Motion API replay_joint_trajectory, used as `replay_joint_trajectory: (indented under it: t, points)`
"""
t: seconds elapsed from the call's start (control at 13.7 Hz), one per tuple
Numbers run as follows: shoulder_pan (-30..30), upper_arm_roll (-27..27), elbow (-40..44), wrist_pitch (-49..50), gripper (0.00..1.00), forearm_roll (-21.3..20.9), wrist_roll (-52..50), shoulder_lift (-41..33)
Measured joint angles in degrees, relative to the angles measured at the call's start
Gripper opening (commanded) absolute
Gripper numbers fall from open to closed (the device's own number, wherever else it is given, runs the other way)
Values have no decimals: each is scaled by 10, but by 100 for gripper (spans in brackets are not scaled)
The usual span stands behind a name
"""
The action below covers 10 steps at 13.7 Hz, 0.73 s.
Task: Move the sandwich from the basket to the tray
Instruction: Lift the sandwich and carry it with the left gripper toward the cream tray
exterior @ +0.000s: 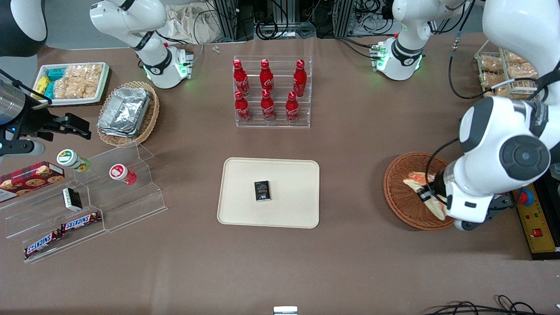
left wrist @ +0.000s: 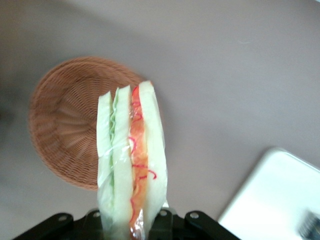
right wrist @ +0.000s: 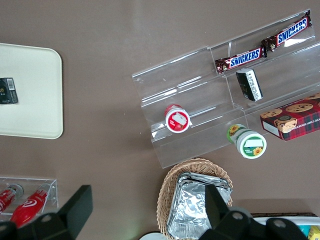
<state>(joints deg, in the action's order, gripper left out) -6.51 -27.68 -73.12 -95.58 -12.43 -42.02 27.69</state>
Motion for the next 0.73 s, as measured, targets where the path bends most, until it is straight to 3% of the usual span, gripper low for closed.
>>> replay_joint_trajectory:
  t: [0.22, 0.51, 0.73]
  points:
    - [22, -76, 16, 3, 0, 7, 22, 11]
    - [114, -82, 13, -25, 0, 6, 25, 106]
    - [137, -82, 13, -77, 0, 1, 31, 181]
